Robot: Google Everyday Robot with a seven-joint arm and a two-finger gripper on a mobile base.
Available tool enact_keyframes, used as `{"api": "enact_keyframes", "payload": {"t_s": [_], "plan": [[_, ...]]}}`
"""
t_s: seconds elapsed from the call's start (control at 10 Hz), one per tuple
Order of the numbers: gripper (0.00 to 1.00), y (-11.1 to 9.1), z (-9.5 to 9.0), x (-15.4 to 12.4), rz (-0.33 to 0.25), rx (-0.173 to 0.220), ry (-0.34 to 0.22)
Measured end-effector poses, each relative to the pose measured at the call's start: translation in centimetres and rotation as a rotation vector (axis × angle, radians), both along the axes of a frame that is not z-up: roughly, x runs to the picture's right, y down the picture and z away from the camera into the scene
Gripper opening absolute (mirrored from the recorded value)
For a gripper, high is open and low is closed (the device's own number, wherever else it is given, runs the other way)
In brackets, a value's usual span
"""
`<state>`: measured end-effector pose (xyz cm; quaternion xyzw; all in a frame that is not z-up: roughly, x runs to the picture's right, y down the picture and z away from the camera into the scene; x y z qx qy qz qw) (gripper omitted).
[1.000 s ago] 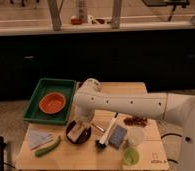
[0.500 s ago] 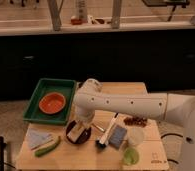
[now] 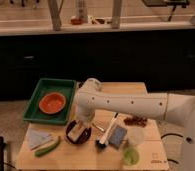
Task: Place eraser in purple bowl
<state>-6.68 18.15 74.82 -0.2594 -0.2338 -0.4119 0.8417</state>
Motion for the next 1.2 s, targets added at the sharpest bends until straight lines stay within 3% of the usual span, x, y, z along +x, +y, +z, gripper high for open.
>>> {"api": "enact_keyframes", "payload": {"t_s": [0.2,1.2], "plan": [[0.78,-0.17,0.05,0.14,-0.001,-0.002,-0.001],[0.8,-0.87,0.32,0.82,-0.002,-0.012,-0.009]]}}
